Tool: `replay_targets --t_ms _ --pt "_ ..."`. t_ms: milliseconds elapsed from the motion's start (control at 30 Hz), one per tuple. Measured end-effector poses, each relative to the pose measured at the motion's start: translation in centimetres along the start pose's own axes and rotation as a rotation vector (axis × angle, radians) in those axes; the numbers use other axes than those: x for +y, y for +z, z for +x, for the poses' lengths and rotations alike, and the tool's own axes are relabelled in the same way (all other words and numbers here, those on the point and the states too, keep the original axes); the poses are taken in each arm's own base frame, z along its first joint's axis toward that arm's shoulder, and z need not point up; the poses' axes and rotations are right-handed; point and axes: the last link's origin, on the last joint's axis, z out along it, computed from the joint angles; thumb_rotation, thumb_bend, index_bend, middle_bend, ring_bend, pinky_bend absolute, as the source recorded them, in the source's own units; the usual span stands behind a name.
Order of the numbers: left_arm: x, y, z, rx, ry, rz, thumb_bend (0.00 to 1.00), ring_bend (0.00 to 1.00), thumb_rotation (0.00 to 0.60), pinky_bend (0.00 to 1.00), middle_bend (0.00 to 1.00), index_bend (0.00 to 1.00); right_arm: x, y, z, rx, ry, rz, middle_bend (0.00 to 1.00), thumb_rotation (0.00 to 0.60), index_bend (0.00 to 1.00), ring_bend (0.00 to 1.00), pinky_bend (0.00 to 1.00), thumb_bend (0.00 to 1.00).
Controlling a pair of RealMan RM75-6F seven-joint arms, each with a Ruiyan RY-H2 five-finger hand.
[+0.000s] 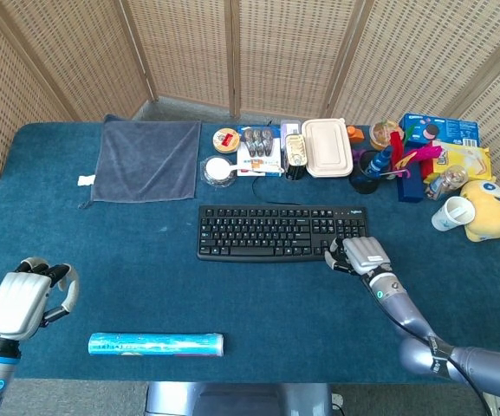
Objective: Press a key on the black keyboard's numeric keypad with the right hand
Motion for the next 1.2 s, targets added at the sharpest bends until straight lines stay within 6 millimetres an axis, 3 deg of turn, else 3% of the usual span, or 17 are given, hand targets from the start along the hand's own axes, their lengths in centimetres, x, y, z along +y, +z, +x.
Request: replay_targets --t_ms 333,533,667,800,933,1200 --pt "0.1 0.0 0.0 0.002 0.002 -0.003 0.46 0.53 0.000 0.30 0.58 0.46 0.2 -0.2 -0.1 -0.002 -0.004 -0.008 0.90 0.000 0.28 1.00 0.94 0.53" --pt "-0.1 -0.1 0.1 0.013 -0.006 0.004 0.46 0.53 0.000 0.30 0.58 0.46 0.0 -1.3 1.5 0.066 0.020 0.011 0.78 0.000 0.28 0.98 0.92 0.53" --pt "-0.3 -0.6 -0.1 0.010 -0.013 0.015 0.46 0.53 0.000 0.30 0.58 0.46 0.2 -3.4 3.1 0.138 0.079 0.030 0.66 0.000 0.27 0.86 0.88 0.52" --pt "-0.7 -1.3 -0.5 0.002 -0.028 0.035 0.46 0.53 0.000 0.30 0.58 0.46 0.9 -5.6 3.9 0.219 0.145 0.039 0.54 0.000 0.28 0.69 0.71 0.51" --pt "-1.3 -2.1 -0.9 -0.006 -0.048 0.059 0.46 0.53 0.000 0.30 0.58 0.46 2.0 -7.7 4.0 0.296 0.188 0.032 0.50 0.000 0.29 0.59 0.61 0.51" --pt "-2.2 -4.0 -2.2 -0.019 -0.087 0.094 0.46 0.53 0.000 0.30 0.58 0.46 4.2 -12.5 1.8 0.436 0.194 0.026 0.50 0.000 0.33 0.55 0.57 0.51"
